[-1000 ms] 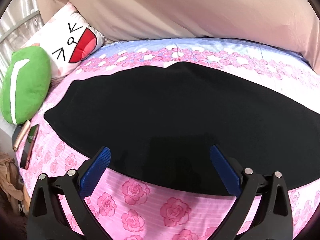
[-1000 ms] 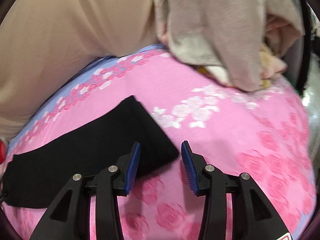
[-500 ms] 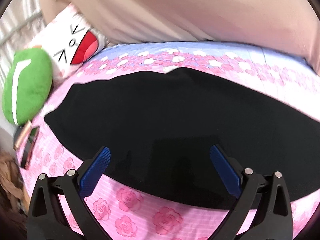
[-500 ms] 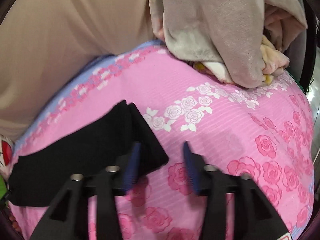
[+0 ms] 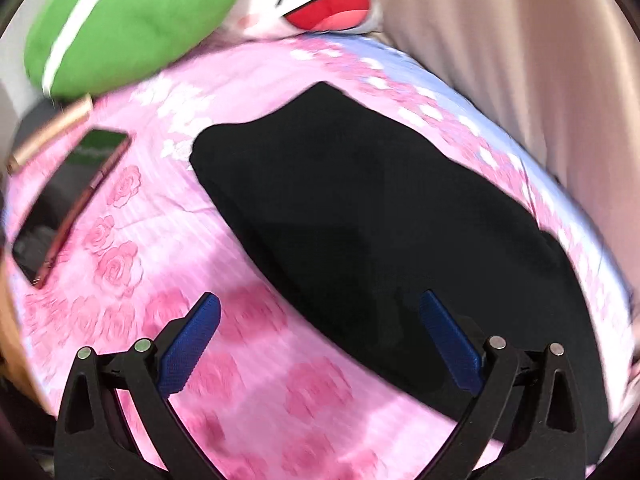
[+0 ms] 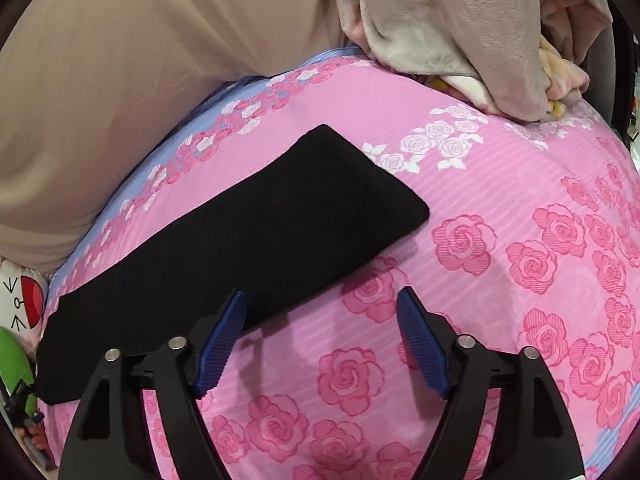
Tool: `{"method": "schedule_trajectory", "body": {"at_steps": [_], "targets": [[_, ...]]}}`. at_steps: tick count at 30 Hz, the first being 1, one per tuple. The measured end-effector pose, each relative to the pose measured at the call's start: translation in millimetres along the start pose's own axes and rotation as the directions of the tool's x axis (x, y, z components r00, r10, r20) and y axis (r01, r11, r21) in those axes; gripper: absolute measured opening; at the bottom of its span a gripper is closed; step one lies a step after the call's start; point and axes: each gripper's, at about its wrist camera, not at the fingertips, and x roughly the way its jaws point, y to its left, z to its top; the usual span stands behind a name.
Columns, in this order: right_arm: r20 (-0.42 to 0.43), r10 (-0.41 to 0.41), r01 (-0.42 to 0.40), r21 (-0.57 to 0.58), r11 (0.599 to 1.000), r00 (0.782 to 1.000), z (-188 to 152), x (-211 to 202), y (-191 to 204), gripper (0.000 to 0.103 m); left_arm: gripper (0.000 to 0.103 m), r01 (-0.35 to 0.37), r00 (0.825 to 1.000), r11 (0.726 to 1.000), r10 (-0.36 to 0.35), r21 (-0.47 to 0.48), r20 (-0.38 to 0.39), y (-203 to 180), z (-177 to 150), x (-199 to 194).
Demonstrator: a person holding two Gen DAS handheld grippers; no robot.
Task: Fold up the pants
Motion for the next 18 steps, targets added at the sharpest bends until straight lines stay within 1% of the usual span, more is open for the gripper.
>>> {"method": "schedule_trajectory", "body": {"at_steps": [2, 3, 4, 5, 6, 8, 9, 10, 11, 12, 13, 14, 15, 18], "targets": [[-0.009, 0.061, -0.061, 0.047, 0.997, 0.998, 4.5, 6.6, 0.5, 0.078, 0.098, 0.038, 0.998, 0.998, -0.039, -0.042, -0.045, 12.6, 13.7, 17.3], [-0.008, 0.062, -0.061, 0.057, 0.996, 0.998, 7.9, 10.1, -0.3, 0.078, 0.098, 0.045, 0.999, 0.998, -0.046, -0.038, -0.029, 13.5, 19.6, 19.4], [-0.001, 0.055, -0.055, 0.063, 0.996, 0.998, 11.4, 13.6, -1.1, 0.078, 0.098, 0.025, 0.999, 0.999, -0.026, -0.024, -0.023, 11.8, 26.4, 23.0], [0.007, 0.049, -0.049, 0.075, 0.996, 0.999, 15.7, 18.0, -2.7, 0.078, 0.098, 0.023, 0.999, 0.999, -0.024, -0.024, -0.03, 11.0, 31.6, 27.2], [0.015, 0.05, -0.051, 0.09, 0.995, 0.999, 20.6, 22.6, -5.0, 0.079, 0.098, 0.021, 1.0, 1.0, -0.021, -0.015, -0.021, 7.9, 36.5, 30.7], [0.038, 0.066, -0.07, 0.13, 0.989, 0.997, 28.8, 30.1, -9.3, 0.08, 0.098, -0.019, 1.0, 1.0, 0.019, 0.024, -0.006, -1.0, 41.7, 39.3], [0.041, 0.067, -0.072, 0.135, 0.988, 0.997, 31.3, 33.4, -9.4, 0.078, 0.097, -0.043, 0.999, 0.998, 0.043, 0.043, 0.001, -5.9, 43.2, 42.9], [0.046, 0.067, -0.072, 0.127, 0.989, 0.997, 33.9, 36.7, -7.3, 0.053, 0.093, -0.072, 0.997, 0.996, 0.071, 0.057, 0.011, -9.7, 43.2, 45.0], [0.044, 0.056, -0.061, 0.12, 0.991, 0.997, 35.2, 39.5, -5.6, 0.013, 0.073, -0.109, 0.994, 0.991, 0.107, 0.083, 0.036, -13.2, 42.7, 44.6], [0.034, 0.056, -0.06, 0.128, 0.99, 0.998, 36.6, 42.7, -4.7, 0.013, 0.054, -0.117, 0.992, 0.989, 0.113, 0.093, 0.048, -14.7, 42.9, 42.8], [0.05, 0.061, -0.067, 0.142, 0.988, 0.997, 36.2, 40.7, -4.0, 0.012, 0.043, -0.1, 0.994, 0.991, 0.097, 0.092, 0.044, -13.8, 41.9, 38.3], [0.059, 0.054, -0.061, 0.137, 0.989, 0.997, 36.0, 37.4, -1.7, 0.011, 0.026, -0.073, 0.997, 0.994, 0.07, 0.083, 0.036, -11.3, 42.5, 32.7], [0.082, 0.044, -0.054, 0.125, 0.991, 0.996, 35.9, 28.5, 2.5, 0.011, 0.024, -0.054, 0.998, 0.996, 0.052, 0.072, 0.028, -6.5, 43.4, 27.4], [0.131, 0.086, -0.102, 0.123, 0.987, 0.988, 34.5, -4.6, 8.9, 0.01, 0.022, -0.02, 1.0, 0.998, 0.018, 0.066, 0.021, 0.1, 46.5, 7.0]]}}
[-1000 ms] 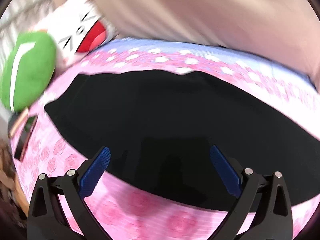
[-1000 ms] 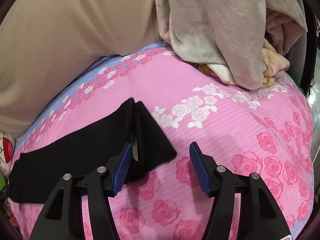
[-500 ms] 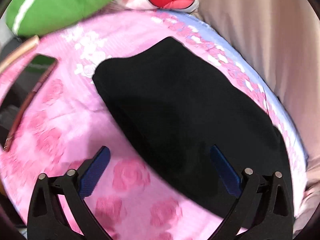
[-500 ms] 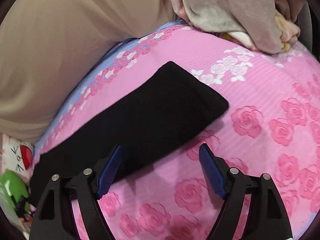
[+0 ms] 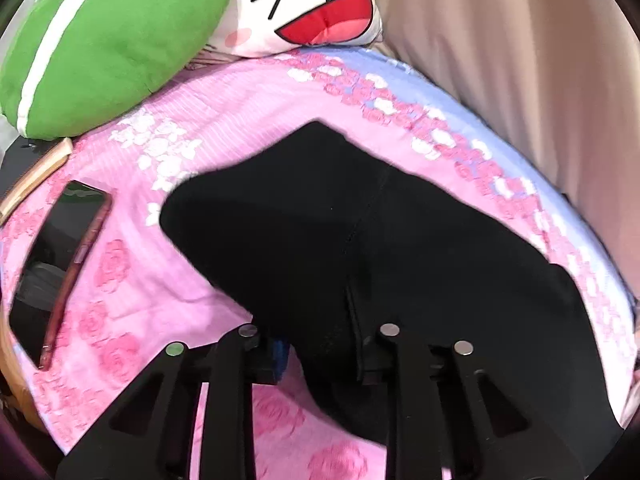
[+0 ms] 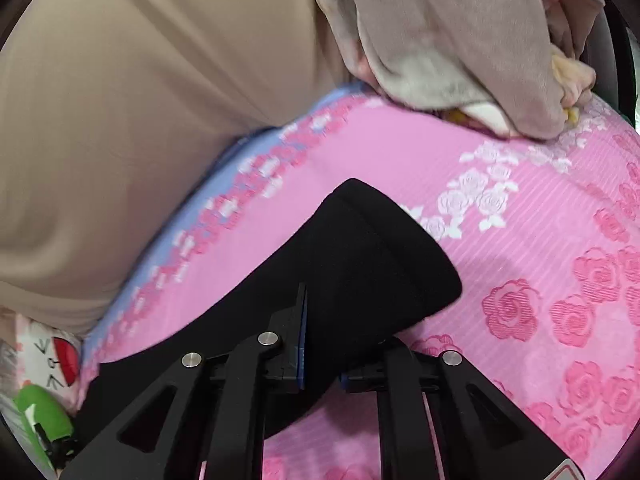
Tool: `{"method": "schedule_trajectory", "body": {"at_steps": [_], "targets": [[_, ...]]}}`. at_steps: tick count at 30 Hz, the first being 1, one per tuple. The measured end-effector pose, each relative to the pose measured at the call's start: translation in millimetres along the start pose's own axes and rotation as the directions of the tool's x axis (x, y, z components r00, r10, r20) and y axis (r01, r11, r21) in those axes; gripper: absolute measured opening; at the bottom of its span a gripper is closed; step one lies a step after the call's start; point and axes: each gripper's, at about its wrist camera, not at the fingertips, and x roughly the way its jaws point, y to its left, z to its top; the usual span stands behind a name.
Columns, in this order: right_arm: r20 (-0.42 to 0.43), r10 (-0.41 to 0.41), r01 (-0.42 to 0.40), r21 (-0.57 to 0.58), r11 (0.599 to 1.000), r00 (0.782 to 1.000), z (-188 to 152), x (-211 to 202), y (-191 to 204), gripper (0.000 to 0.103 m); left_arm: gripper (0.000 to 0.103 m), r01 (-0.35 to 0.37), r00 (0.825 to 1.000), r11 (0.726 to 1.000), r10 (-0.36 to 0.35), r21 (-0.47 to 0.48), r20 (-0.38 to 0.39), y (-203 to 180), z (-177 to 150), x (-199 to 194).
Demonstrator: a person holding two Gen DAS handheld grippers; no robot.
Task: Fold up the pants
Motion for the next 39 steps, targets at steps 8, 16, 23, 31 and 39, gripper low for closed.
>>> {"method": "schedule_trajectory", "body": {"at_steps": [8, 16, 23, 31, 39], "targets": [[-0.008, -0.039, 0.038, -0.054, 0.998, 0.999, -6.9, -44.3, -10.5, 0.01, 0.027, -0.045, 0.998, 0.995, 0.047, 0.089, -0.028, -1.3, -14.2, -23.9], [-0.108, -0.001, 0.008, 0.064, 0.998, 0.994, -24.9, -8.3, -71.3, 0.031, 0.047, -0.216, 0.976, 0.968, 0.209, 0.129, 0.061, -5.4, -32.9, -34.2], [-0.076, -0.006, 0.006, 0.011, 1.0, 0.997, -22.3, -15.0, -55.1, 0.013, 0.073, -0.259, 0.936, 0.934, 0.18, 0.247, 0.304, -60.2, -59.2, -111.6], [-0.039, 0.149, -0.15, -0.465, 0.873, 0.988, -57.8, -56.3, 169.8, 0.019, 0.081, -0.059, 0.975, 0.899, -0.042, 0.434, 0.22, -139.8, -106.0, -99.8], [-0.331, 0.092, -0.31, -0.7, 0.643, 0.939, -205.8, 13.3, 293.5, 0.041, 0.086, 0.034, 0.991, 0.888, -0.089, 0.459, 0.1, -142.1, -126.4, -75.0]]}}
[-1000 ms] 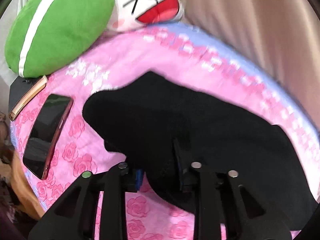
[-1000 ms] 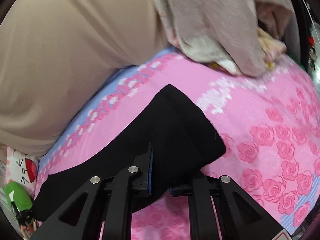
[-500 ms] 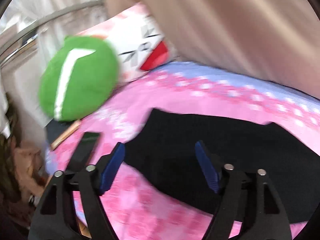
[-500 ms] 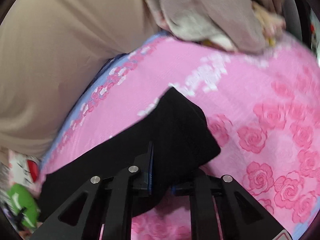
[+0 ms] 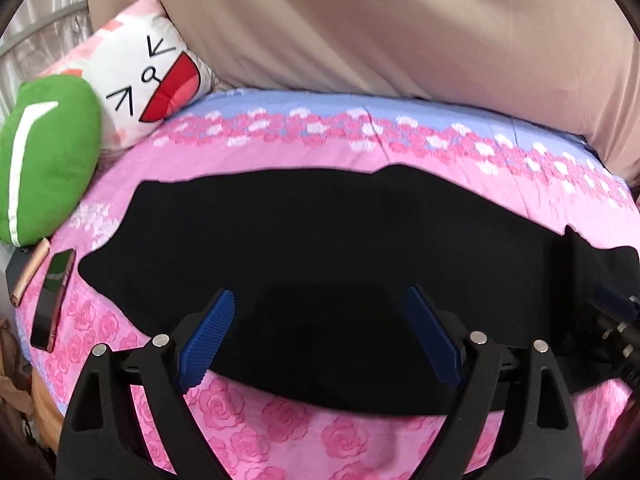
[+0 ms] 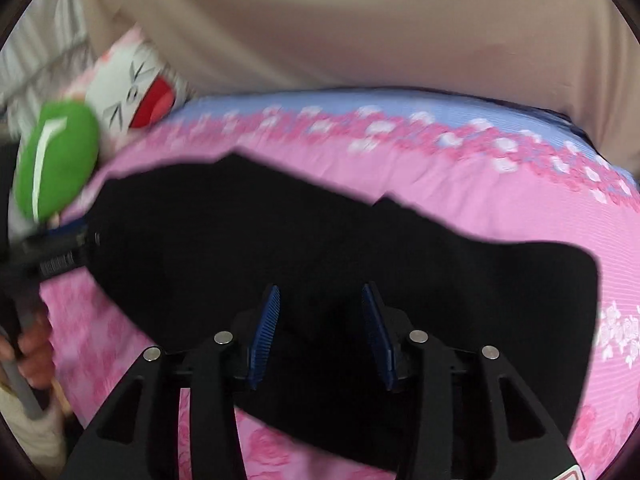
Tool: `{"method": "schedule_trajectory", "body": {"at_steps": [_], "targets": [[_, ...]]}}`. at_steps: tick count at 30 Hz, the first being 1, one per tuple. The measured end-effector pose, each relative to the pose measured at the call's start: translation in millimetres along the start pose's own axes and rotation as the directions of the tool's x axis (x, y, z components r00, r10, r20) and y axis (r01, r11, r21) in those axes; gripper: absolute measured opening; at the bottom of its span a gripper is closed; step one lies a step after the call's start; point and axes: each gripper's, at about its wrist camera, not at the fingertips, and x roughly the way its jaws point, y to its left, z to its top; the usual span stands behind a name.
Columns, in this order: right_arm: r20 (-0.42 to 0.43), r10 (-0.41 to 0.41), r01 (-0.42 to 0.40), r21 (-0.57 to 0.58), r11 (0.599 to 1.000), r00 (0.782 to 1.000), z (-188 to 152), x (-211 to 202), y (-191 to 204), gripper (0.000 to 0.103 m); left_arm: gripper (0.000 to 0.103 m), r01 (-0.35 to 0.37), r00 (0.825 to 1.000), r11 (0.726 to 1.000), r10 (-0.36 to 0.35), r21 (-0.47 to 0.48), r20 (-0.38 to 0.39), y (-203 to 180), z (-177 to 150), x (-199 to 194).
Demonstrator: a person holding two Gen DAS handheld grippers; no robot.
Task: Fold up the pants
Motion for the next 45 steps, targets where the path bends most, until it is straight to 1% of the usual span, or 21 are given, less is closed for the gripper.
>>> {"method": "schedule_trajectory", "body": {"at_steps": [1, 4, 5, 8, 12, 15, 16, 18, 19, 20, 22, 24, 27, 29, 31, 32, 35, 37, 39, 43, 45], "targets": [[0.022, -0.012, 0.012, -0.002, 1.0, 1.0, -1.6, -8.9, 1.1, 0.043, 0.086, -0.004, 1.0, 1.0, 0.004, -0.008, -0.003, 6.1, -2.8, 0.2], [0.119, -0.104, 0.098, 0.058, 0.994, 0.987, -5.6, -57.4, -23.3, 0.079, 0.087, 0.003, 1.0, 1.0, -0.003, -0.021, -0.006, 17.3, -10.1, 1.5], [0.131, -0.146, 0.137, 0.071, 0.988, 0.981, -8.7, -69.8, -32.0, 0.082, 0.087, 0.009, 1.0, 0.999, -0.01, -0.035, -0.007, 20.5, -10.8, 2.2], [0.079, -0.169, 0.167, 0.034, 0.985, 0.982, -19.7, -77.5, -35.3, 0.082, 0.087, 0.052, 0.999, 0.997, -0.052, -0.062, -0.007, 20.0, -10.3, 4.0], [0.038, -0.115, 0.117, -0.069, 0.991, 0.993, -26.5, -46.4, -1.3, 0.081, 0.089, 0.065, 0.998, 0.998, -0.065, -0.013, -0.003, 2.1, -12.3, 2.9], [0.017, -0.122, 0.123, -0.16, 0.979, 0.992, -24.3, -13.0, 19.9, 0.08, 0.091, 0.077, 0.997, 0.997, -0.077, 0.0, -0.012, -1.2, -15.8, 2.2], [0.01, -0.124, 0.124, -0.178, 0.976, 0.992, -23.7, -2.3, 24.0, 0.075, 0.091, 0.073, 0.997, 0.997, -0.073, -0.002, -0.014, 1.0, -17.6, 2.5], [-0.02, -0.173, 0.166, -0.19, 0.968, 0.985, -21.7, 24.9, 22.8, 0.044, 0.091, 0.063, 0.998, 0.998, -0.064, -0.018, -0.02, 9.8, -19.4, 4.3], [-0.012, -0.173, 0.168, -0.181, 0.969, 0.985, -20.8, 27.1, 20.6, 0.035, 0.091, 0.061, 0.998, 0.998, -0.062, -0.026, -0.021, 13.2, -19.8, 4.9], [0.001, -0.153, 0.152, -0.155, 0.976, 0.988, -16.2, 25.5, 18.6, 0.016, 0.091, 0.056, 0.998, 0.998, -0.056, -0.04, -0.023, 20.5, -20.3, 5.9], [0.027, -0.122, 0.124, -0.099, 0.987, 0.992, -0.2, 13.0, 25.2, 0.013, 0.091, 0.037, 0.999, 0.998, -0.038, -0.055, -0.018, 29.7, -20.1, 6.1], [0.082, -0.06, 0.069, -0.115, 0.991, 0.995, 14.9, -4.5, 45.0, 0.014, 0.091, 0.022, 1.0, 0.998, -0.023, -0.067, -0.008, 36.9, -18.5, 4.9], [0.02, 0.058, -0.055, -0.128, 0.99, 0.998, 15.9, 12.9, 63.8, 0.032, 0.091, 0.025, 1.0, 0.998, -0.026, -0.062, -0.012, 36.0, -17.0, 5.1], [-0.026, -0.004, 0.001, -0.127, 0.992, 1.0, 6.0, 27.3, 60.4, 0.035, 0.091, 0.027, 0.999, 0.998, -0.028, -0.049, -0.021, 32.8, -18.8, 4.2], [0.019, 0.033, -0.032, -0.033, 0.999, 0.999, -2.3, 3.5, 33.2, 0.037, 0.092, 0.03, 0.999, 0.999, -0.031, -0.034, -0.018, 32.1, -21.0, 1.5], [0.058, 0.019, -0.02, 0.021, 1.0, 0.998, -5.9, -15.7, 14.9, 0.045, 0.093, 0.022, 1.0, 0.999, -0.022, -0.024, -0.017, 32.2, -23.4, 0.1], [0.134, -0.139, 0.112, 0.188, 0.976, 0.981, -24.1, -72.1, -50.8, 0.073, 0.094, 0.015, 0.999, 0.999, -0.016, -0.028, -0.03, 31.2, -26.9, 4.7], [0.096, -0.195, 0.158, 0.302, 0.94, 0.976, -43.2, -91.0, -94.1, 0.073, 0.094, 0.023, 0.999, 0.999, -0.024, -0.027, -0.04, 26.3, -27.4, 8.7], [0.059, -0.183, 0.145, 0.403, 0.904, 0.981, -64.6, -95.1, -125.8, 0.073, 0.094, 0.028, 0.999, 0.999, -0.029, -0.023, -0.042, 17.7, -26.0, 10.2], [0.05, -0.011, -0.016, 0.505, 0.863, 0.999, -93.6, -71.0, -145.4, 0.073, 0.094, 0.065, 0.996, 0.998, -0.066, -0.011, -0.054, -1.2, -24.4, 7.9], [0.032, 0.047, -0.057, 0.516, 0.855, 0.998, -93.8, -52.6, -143.2, 0.073, 0.094, 0.063, 0.996, 0.998, -0.062, 0.009, -0.057, -10.3, -24.7, 5.0]]}}
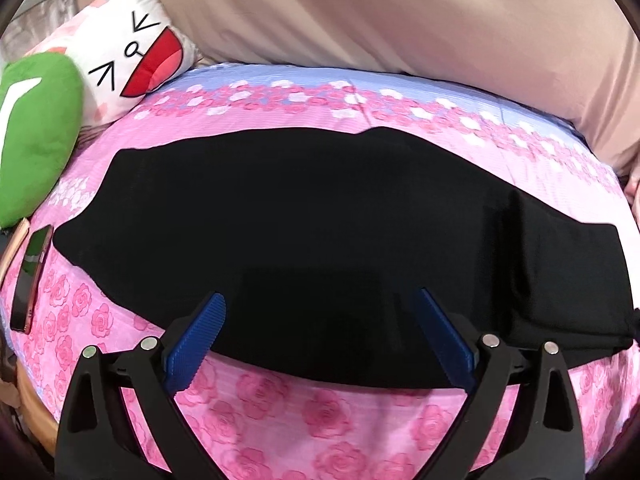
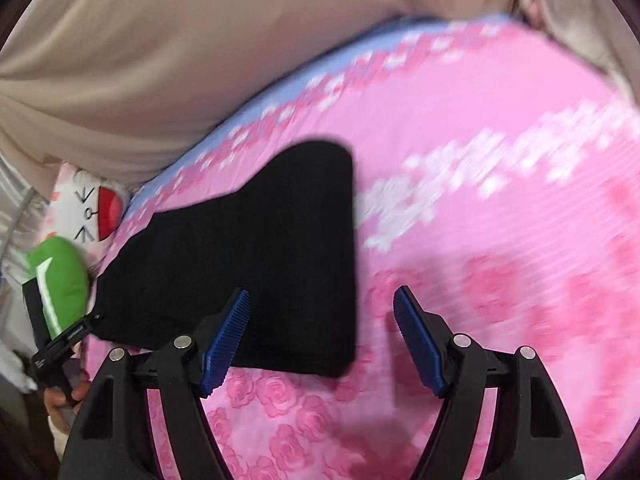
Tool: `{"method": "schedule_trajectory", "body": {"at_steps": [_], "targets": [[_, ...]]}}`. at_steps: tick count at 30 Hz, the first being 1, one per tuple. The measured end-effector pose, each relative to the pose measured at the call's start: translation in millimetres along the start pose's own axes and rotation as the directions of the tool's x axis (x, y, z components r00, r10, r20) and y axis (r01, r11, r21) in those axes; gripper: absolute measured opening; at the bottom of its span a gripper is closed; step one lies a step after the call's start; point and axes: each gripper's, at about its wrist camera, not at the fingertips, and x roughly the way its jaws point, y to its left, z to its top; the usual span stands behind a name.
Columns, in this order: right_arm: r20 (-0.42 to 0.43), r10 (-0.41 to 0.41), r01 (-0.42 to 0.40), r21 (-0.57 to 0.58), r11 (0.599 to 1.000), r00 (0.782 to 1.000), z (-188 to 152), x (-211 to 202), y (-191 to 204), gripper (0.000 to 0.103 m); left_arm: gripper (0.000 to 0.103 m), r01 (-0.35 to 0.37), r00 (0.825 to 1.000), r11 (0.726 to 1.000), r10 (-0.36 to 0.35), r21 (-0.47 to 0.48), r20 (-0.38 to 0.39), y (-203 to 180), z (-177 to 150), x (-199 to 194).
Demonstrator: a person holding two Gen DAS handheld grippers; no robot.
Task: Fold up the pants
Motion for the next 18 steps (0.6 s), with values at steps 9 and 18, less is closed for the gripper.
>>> {"method": "schedule_trajectory", "body": {"at_steps": [9, 18], "targets": [[0.062, 0.138, -0.141, 0.047, 0.989, 0.988, 3.0, -1.8, 12.6, 0.019, 0.094, -0.038, 0.999, 0.999, 0.038, 0.015, 0.003, -19.1, 1.3, -10.3], [0.195, -0.058, 0.057, 0.01, 0.998, 0.979, 24.2, -69.5, -34.6, 0.017, 0.094, -0.058, 0.998, 0.996, 0.057, 0.065, 0.018, -44.3, -0.1, -20.2]]}}
